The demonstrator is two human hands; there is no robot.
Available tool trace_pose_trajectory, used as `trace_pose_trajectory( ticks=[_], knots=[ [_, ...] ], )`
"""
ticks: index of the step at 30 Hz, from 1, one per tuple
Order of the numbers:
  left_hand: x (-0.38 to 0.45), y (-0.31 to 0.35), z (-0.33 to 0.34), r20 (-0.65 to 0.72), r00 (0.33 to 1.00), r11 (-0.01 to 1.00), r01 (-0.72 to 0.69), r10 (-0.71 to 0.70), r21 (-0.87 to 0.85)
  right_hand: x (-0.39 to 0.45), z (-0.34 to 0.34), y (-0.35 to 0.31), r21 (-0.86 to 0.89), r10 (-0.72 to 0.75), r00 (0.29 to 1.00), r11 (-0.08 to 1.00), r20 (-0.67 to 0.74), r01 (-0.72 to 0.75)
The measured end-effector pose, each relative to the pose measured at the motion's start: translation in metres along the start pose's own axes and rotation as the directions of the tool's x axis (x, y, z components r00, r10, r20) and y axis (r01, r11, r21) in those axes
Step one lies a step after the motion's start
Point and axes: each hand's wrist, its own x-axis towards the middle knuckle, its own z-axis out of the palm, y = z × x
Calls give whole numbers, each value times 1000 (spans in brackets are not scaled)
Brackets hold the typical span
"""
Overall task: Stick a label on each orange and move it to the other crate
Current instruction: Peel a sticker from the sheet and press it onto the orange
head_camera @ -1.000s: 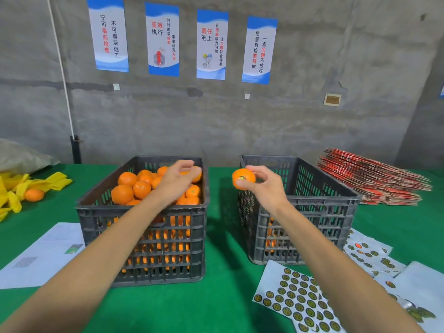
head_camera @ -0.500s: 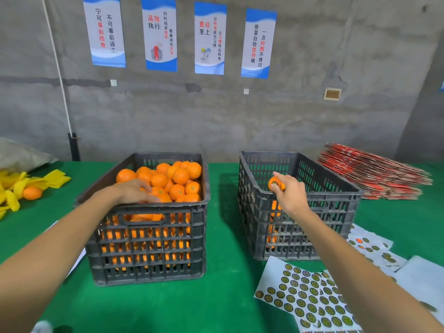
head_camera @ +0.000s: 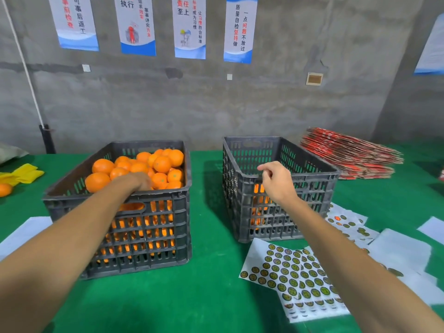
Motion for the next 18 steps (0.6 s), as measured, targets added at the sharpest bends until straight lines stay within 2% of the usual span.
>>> trace_pose_trajectory(
  ticks=[3,7,9,11,12,14,15,16,18],
  knots=[
    [5,-2,3,-15,999,999,-30,30,-12,-12,5,4,8,-91,995,996,-51,91],
    [6,-1,4,-96,995,998,-37,31,-55,-28,13,10,-81,-231,971,971,-63,226],
    [2,4,2,-255,966,994,-62,38,-89,-35,17,10,-202,-369,926,916,-82,348],
    [-6,11,-3,-422,906,977,-119,34,-176,-43,24,11,-333,-493,870,825,-30,456],
    [-11,17,-6,-471,881,954,-183,51,-238,-48,29,12,-338,-480,875,816,55,469],
    [-22,30,-15,-528,841,873,-343,121,-346,-56,40,12,-253,-252,899,901,359,353],
    [-28,38,-17,-558,816,827,-415,153,-380,-60,47,15,-224,-93,848,944,521,241],
    [-35,46,-18,-592,787,782,-477,176,-402,-65,53,20,-214,20,766,965,642,154],
    [-50,62,-16,-659,720,680,-595,215,-428,-77,62,30,-229,139,645,972,751,58]
  ],
)
